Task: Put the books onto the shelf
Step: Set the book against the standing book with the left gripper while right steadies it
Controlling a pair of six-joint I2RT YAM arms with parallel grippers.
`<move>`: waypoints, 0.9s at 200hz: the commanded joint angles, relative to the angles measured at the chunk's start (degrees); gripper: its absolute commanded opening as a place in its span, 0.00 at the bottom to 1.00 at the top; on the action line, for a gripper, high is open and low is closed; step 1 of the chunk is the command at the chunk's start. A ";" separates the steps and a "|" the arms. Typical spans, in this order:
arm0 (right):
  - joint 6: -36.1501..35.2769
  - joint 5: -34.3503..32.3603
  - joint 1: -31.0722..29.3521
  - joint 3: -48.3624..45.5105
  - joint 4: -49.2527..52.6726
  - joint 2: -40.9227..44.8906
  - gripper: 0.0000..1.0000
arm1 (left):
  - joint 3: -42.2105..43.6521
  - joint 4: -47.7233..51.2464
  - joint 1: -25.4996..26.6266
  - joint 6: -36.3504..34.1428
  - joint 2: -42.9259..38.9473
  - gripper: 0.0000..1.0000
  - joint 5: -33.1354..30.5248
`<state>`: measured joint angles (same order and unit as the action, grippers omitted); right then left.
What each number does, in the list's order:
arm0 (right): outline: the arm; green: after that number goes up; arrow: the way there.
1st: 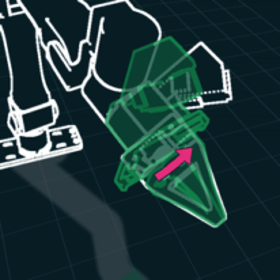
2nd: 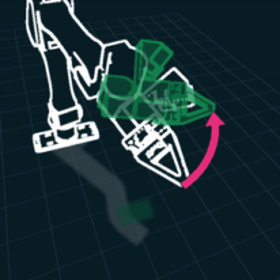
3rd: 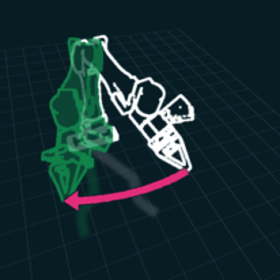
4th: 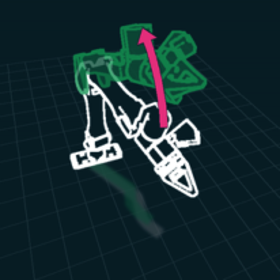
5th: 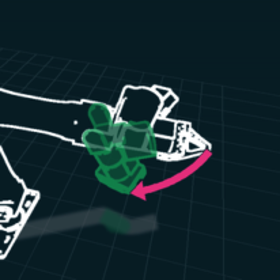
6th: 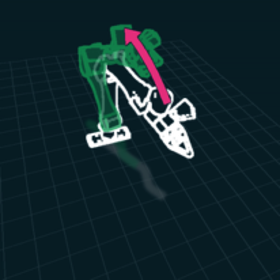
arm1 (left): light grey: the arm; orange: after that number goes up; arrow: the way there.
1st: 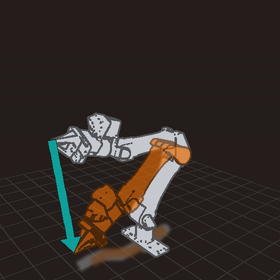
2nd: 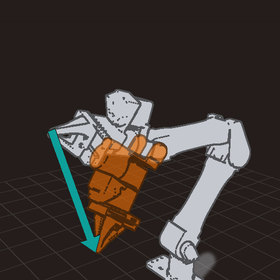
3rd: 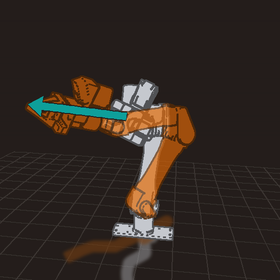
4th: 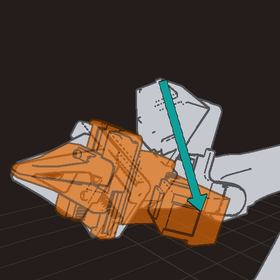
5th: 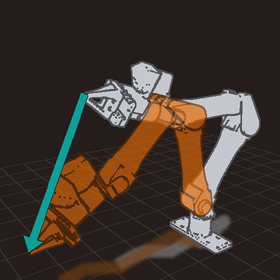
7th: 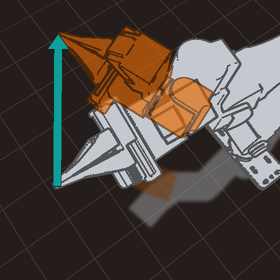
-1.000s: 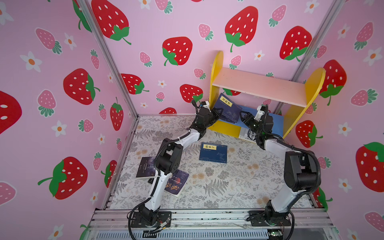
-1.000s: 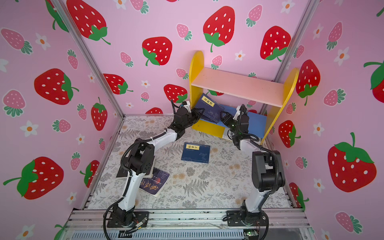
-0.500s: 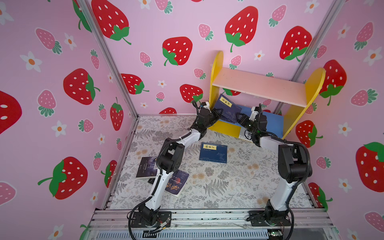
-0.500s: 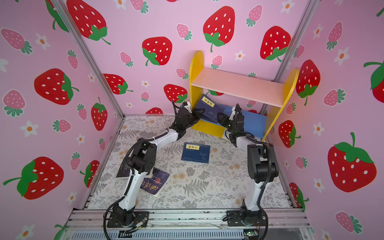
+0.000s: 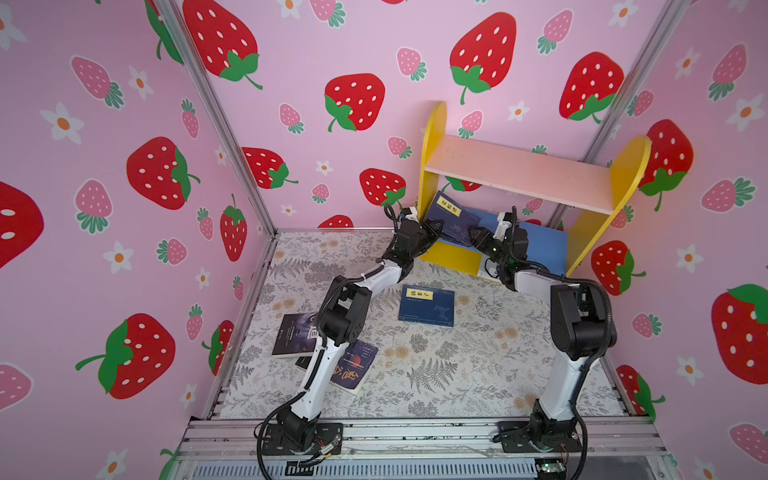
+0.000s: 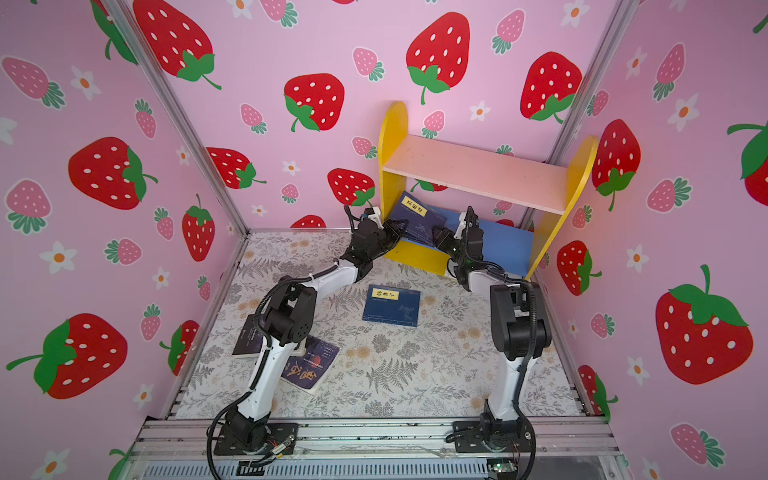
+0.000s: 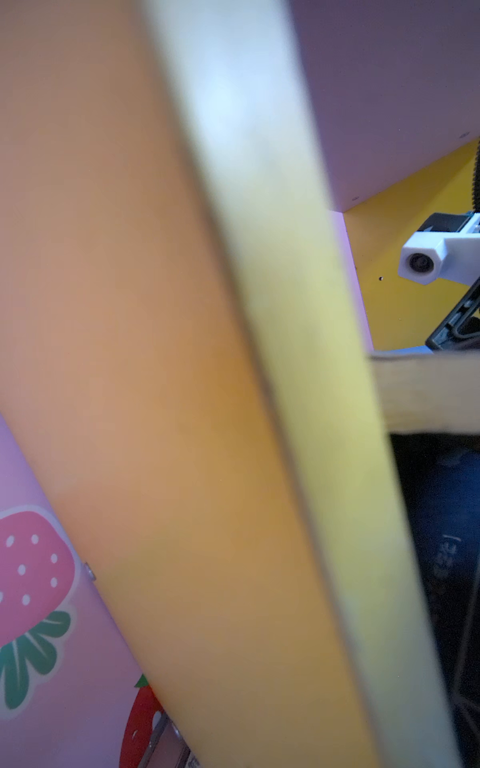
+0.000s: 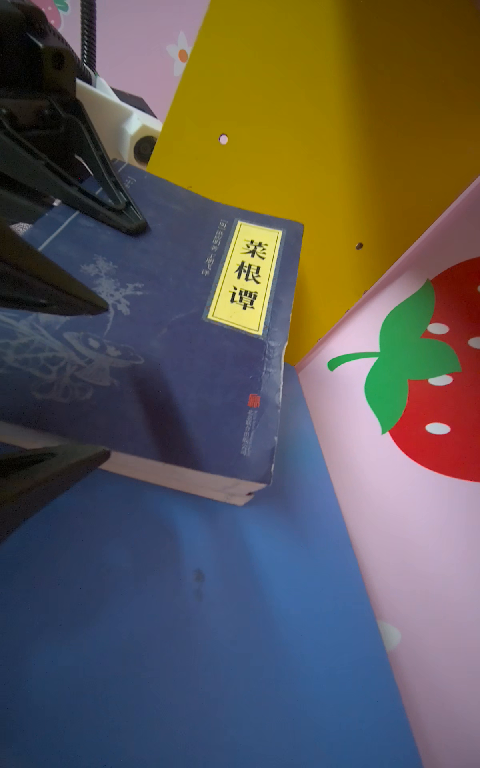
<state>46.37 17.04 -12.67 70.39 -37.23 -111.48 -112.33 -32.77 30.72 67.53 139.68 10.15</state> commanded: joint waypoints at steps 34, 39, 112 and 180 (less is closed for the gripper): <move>-0.37 -1.14 -0.54 1.92 -0.49 -1.22 0.52 | -1.19 -2.91 -0.40 -0.60 0.11 0.00 -1.89; -0.40 -1.05 -0.60 2.15 -0.47 -1.31 0.52 | -1.15 -2.72 -0.40 -0.57 0.20 0.00 -1.89; -0.62 -5.86 -1.05 3.00 2.90 -1.25 0.59 | -2.18 -2.49 -0.64 0.57 1.04 0.00 0.52; -1.85 -12.76 -1.40 5.02 10.31 -0.80 0.57 | -2.62 -2.64 -0.57 2.25 2.05 0.00 2.00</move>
<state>45.23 7.94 -13.78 74.08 -31.77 -112.46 -112.33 -32.75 30.26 68.73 139.81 10.76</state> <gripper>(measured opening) 0.563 0.128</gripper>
